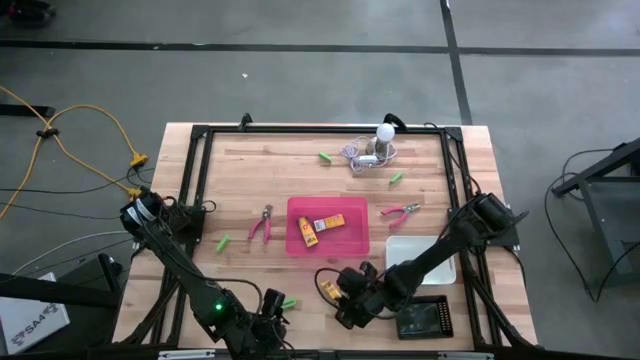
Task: Pick & Place School Supplies
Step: Put the yellow crayon box into the pink bin
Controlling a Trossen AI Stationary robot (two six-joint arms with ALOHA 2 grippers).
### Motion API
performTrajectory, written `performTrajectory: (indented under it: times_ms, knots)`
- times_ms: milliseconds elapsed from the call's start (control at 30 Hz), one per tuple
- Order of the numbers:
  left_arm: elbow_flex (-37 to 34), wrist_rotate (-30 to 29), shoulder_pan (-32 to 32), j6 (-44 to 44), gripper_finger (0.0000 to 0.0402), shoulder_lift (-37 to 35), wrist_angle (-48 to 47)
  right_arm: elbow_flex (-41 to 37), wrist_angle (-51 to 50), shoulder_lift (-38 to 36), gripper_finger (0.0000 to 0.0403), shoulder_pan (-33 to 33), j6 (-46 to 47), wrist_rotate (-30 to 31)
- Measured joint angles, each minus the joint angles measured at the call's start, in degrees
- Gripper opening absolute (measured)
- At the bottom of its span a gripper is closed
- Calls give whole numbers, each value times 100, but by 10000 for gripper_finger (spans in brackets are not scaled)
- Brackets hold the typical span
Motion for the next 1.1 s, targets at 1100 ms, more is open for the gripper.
performTrajectory:
  times_ms: [1100]
  knots:
    - [0,0,-107,-150,224,0,47,2,332,297,146,-247,-92,-950]
